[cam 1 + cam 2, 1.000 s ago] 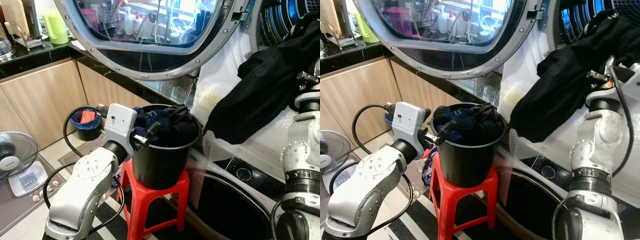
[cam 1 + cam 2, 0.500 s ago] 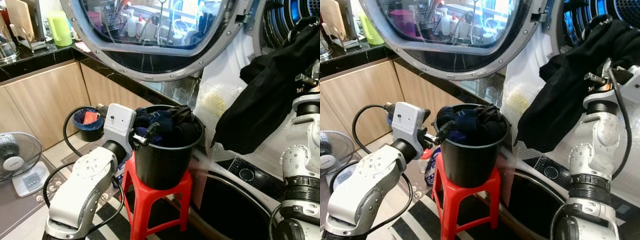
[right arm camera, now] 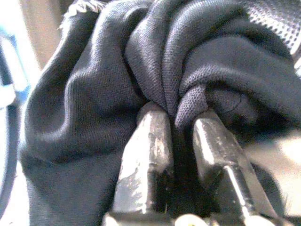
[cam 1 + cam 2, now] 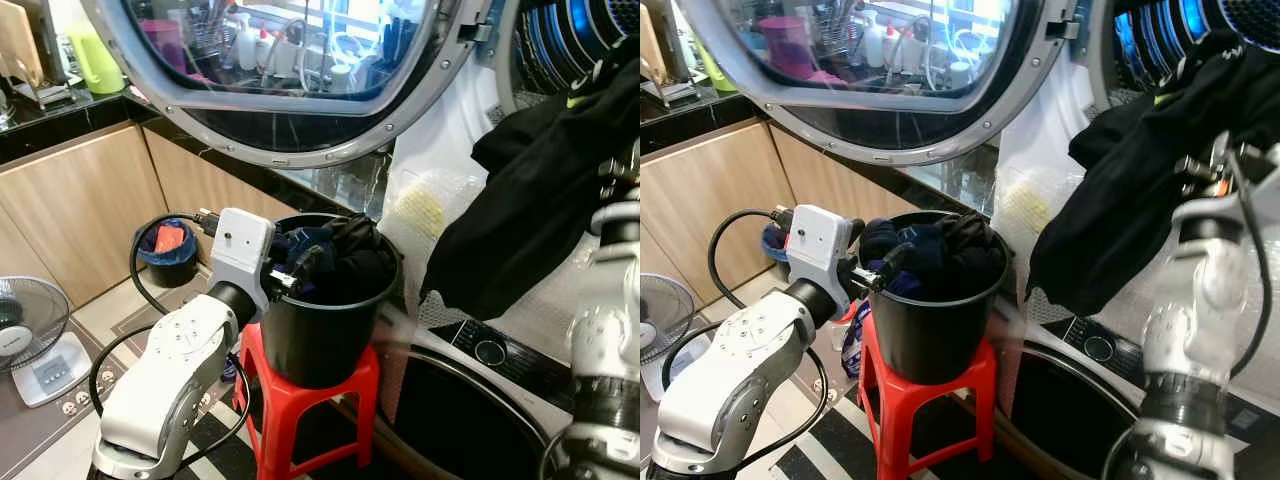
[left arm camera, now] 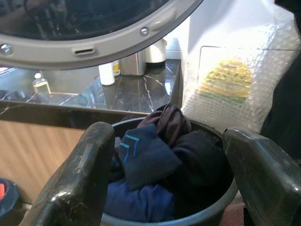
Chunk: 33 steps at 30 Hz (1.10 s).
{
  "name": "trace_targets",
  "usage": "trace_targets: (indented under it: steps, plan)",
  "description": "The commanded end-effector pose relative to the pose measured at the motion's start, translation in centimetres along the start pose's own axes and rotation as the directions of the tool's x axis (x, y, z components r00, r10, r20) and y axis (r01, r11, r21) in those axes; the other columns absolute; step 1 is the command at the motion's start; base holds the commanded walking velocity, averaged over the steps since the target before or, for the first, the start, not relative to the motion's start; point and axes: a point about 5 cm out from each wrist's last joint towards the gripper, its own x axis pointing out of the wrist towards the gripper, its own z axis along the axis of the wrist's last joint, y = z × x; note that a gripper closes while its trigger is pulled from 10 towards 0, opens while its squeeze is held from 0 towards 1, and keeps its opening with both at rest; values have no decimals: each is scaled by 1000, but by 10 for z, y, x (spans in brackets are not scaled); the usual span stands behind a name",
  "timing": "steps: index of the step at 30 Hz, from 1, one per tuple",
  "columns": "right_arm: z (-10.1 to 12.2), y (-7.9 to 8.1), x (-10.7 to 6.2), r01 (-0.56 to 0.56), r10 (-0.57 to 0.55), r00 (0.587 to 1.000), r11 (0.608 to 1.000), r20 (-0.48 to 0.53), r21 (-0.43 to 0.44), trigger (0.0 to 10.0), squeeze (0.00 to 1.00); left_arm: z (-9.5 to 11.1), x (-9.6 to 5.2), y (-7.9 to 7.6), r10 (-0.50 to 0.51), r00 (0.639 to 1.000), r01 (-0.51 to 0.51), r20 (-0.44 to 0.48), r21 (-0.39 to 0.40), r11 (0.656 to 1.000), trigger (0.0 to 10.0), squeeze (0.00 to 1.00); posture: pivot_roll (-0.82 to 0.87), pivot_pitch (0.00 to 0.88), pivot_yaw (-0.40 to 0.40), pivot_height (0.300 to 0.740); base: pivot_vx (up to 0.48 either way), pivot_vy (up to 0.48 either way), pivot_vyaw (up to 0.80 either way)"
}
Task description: Clothes washing
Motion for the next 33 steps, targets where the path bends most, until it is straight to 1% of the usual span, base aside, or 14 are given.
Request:
trace_targets:
  steps: [1, 2, 3, 7, 8, 9, 10, 13, 14, 15, 17, 21, 25, 33]
  plan:
    - [-5, 7, -15, -32, 32, 999, 999, -21, 19, 10000, 0, 1, -3, 0, 6, 1000, -6, 18, 10, 1000, 10000, 0, 93, 34, -71, 740, 0, 0, 0]
    - [-5, 7, -15, -32, 32, 999, 999, -21, 19, 10000, 0, 1, -3, 0, 6, 1000, -6, 18, 10, 1000, 10000, 0, 93, 34, -71, 740, 0, 0, 0]
    - [-7, 8, -19, -36, 37, 999, 999, -25, 24, 10000, 0, 1, -3, 0, 7, 1000, -7, 18, 9, 1000, 10000, 0, 93, 34, -71, 740, 0, 0, 0]
    - [-12, 11, -40, -36, 37, 999, 999, -33, 33, 10000, 0, -2, -5, 0, 9, 1000, -9, 16, 10, 1000, 10000, 0, 85, 30, -63, 740, 0, 0, 0]
    - [-16, 11, -49, -40, 41, 998, 999, -52, 13, 10000, 0, -4, -6, 0, 9, 1000, -9, 8, 14, 1000, 10000, 0, 82, 27, -60, 740, 0, 0, 0]
    - [-16, 11, -49, -40, 41, 998, 999, -52, 13, 10000, 0, -4, -6, 0, 9, 1000, -9, 8, 14, 1000, 10000, 0, 82, 27, -60, 740, 0, 0, 0]
    - [-21, 10, -58, -38, 39, 995, 999, -87, 9, 10000, 0, -7, -6, 1, 11, 1000, -11, -1, 21, 1000, 10000, 0, 80, 28, -58, 740, 0, 0, 0]
    - [-27, 7, -71, -21, 22, 992, 1000, -122, 12, 10000, 0, -11, -7, 1, 15, 1000, -15, -16, 25, 1000, 10000, 0, 77, 24, -58, 740, 0, 0, 0]
    - [-30, 7, -78, -20, 21, 990, 1000, -142, 12, 10000, 0, -13, -7, 1, 16, 1000, -16, -21, 32, 999, 10000, 0, 75, 22, -56, 740, 0, 0, 0]
    - [-35, 8, -89, -28, 30, 984, 1000, -174, 10, 10000, 0, -16, -8, 1, 18, 999, -16, -29, 47, 999, 10000, 0, 72, 21, -55, 740, 0, 0, 0]
    - [-39, 7, -100, -20, 22, 979, 1000, -205, 13, 10000, 0, -19, -8, 1, 22, 999, -20, -35, 41, 999, 10000, 0, 71, 20, -54, 740, 0, 0, 0]
    - [-42, 7, -108, -2, 8, 974, 1000, -227, 27, 10000, 0, -21, -7, 3, 29, 999, -28, -41, 36, 999, 10000, 0, 68, 19, -51, 740, 0, 0, 0]
    - [-42, 16, -103, -7, 15, 977, 999, -214, 38, 10000, 0, -22, -3, 5, 30, 998, -28, -47, 27, 999, 10000, 0, 67, 15, -50, 740, 0, 0, 0]
    - [-42, 17, -101, 0, 9, 974, 999, -226, 42, 10000, 0, -22, -5, 9, 41, 998, -40, -43, 32, 999, 10000, 0, 71, 26, -55, 740, 0, 0, 0]
